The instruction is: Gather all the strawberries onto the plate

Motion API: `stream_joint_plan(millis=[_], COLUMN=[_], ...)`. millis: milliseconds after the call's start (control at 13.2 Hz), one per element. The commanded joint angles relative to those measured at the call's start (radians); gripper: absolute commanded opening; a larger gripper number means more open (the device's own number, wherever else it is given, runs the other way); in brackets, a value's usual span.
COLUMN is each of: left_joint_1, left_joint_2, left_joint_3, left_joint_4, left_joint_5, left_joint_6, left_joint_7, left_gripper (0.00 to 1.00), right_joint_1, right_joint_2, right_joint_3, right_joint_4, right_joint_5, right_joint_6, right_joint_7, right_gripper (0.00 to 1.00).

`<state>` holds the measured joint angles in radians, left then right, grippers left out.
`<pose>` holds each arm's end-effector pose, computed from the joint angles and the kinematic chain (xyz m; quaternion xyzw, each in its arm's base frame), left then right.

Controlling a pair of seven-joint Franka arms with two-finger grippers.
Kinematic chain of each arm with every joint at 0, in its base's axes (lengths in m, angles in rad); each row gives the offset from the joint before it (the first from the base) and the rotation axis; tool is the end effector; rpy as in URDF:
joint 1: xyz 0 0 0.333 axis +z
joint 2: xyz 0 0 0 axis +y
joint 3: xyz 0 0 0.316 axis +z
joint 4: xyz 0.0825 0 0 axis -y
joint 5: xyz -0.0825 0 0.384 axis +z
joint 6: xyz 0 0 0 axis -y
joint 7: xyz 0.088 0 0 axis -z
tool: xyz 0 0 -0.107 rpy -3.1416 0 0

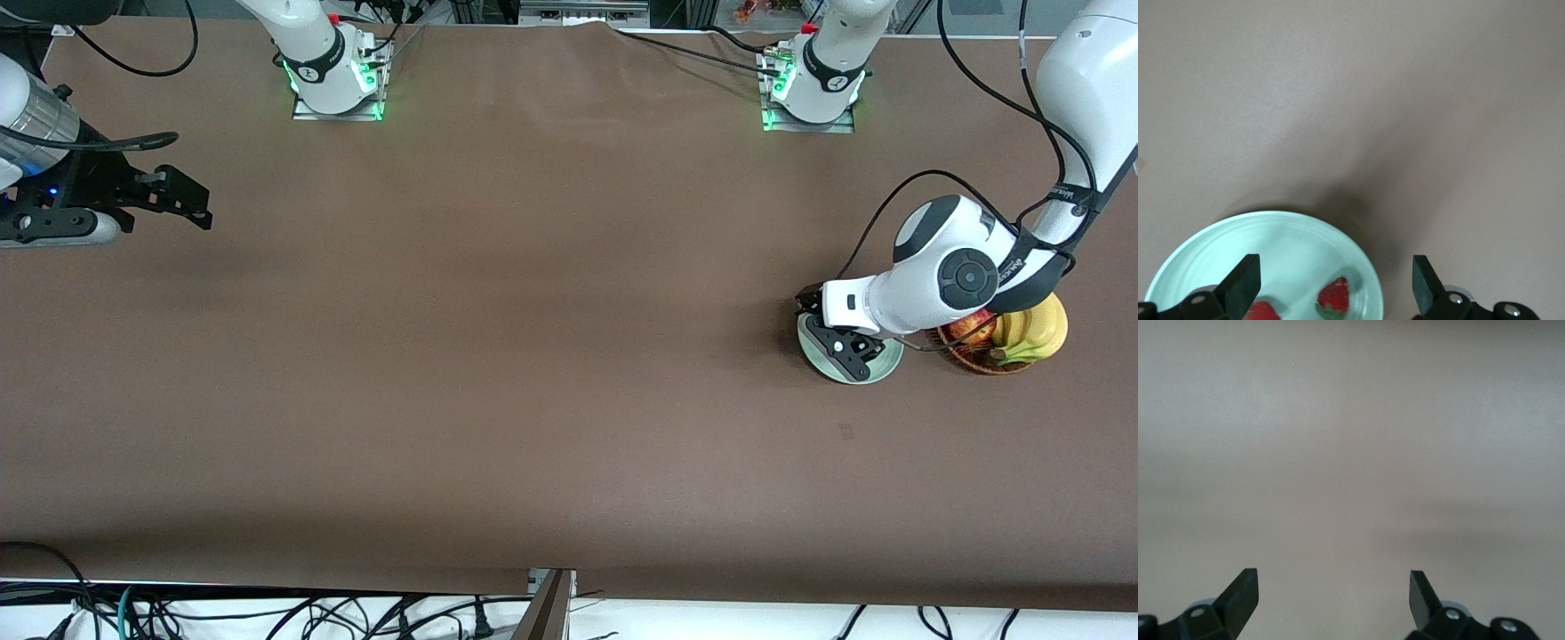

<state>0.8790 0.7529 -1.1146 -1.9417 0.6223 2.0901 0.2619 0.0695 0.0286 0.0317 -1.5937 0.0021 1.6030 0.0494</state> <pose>0.5930 -0.0756 0.2654 0.9197 -0.3822 -0.0436 0.0783 0.5623 0.0571 0.6005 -0.9996 -0.0258 0.0097 0.0008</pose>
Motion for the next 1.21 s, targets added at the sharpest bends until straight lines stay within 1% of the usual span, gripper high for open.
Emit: stream_joint_plan(millis=[0,152,227,303,379,531,607,758,834,910,986,1062,1137], left_joint_1=[0.086,0.107,0.109,0.100,0.095,0.098,0.089,0.026,-0.007,-0.027,-0.081,-0.159,-0.231], left_joint_2=[-0.030,-0.032,-0.032,-0.032,-0.032,-0.033,-0.037,-0.037,-0.035,-0.043,-0.075,-0.151,-0.235], left_joint_3=[-0.120,-0.168,-0.194,-0.203,-0.208,-0.250,-0.254,-0.266,-0.266,-0.263,-0.231,-0.120,0.018], left_joint_4=[0.044,0.113,0.171,0.234,0.269,0.325,0.363,0.470,0.521,0.553,0.593,0.643,0.656], left_joint_5=[-0.058,-0.058,-0.059,-0.061,-0.061,-0.078,-0.090,-0.101,-0.101,-0.099,-0.107,-0.145,-0.233], left_joint_6=[-0.111,-0.259,-0.342,-0.414,-0.456,-0.507,-0.551,-0.645,-0.674,-0.673,-0.677,-0.689,-0.690], left_joint_7=[0.014,0.010,0.008,0.005,-0.010,-0.073,-0.123,-0.209,-0.258,-0.326,-0.348,-0.349,-0.354], left_gripper=[1.00,1.00,1.00,1.00,1.00,1.00,1.00,1.00,1.00,1.00,1.00,1.00,1.00], right_joint_1=[-0.005,0.001,0.003,0.003,0.004,0.004,0.003,0.003,0.003,0.003,0.003,0.003,0.003], right_joint_2=[0.004,-0.001,-0.001,0.002,0.002,0.002,0.004,0.004,0.004,0.004,0.004,0.004,0.005], right_joint_3=[0.004,0.017,0.025,0.025,0.025,0.025,0.025,0.025,0.025,0.025,0.025,0.025,0.025], right_joint_4=[0.018,0.020,0.032,0.052,0.054,0.054,0.054,0.052,0.052,0.052,0.052,0.052,0.052], right_joint_5=[0.001,-0.002,-0.004,-0.004,-0.004,-0.005,-0.007,-0.007,-0.007,-0.007,-0.007,-0.007,-0.007], right_joint_6=[-0.014,-0.012,-0.012,-0.014,-0.014,-0.014,-0.015,-0.015,-0.015,-0.015,-0.015,-0.015,-0.015], right_joint_7=[-0.020,-0.008,-0.010,-0.011,-0.011,-0.011,-0.013,-0.013,-0.013,-0.013,-0.013,-0.013,-0.010], right_gripper=[1.00,1.00,1.00,1.00,1.00,1.00,1.00,1.00,1.00,1.00,1.00,1.00,1.00])
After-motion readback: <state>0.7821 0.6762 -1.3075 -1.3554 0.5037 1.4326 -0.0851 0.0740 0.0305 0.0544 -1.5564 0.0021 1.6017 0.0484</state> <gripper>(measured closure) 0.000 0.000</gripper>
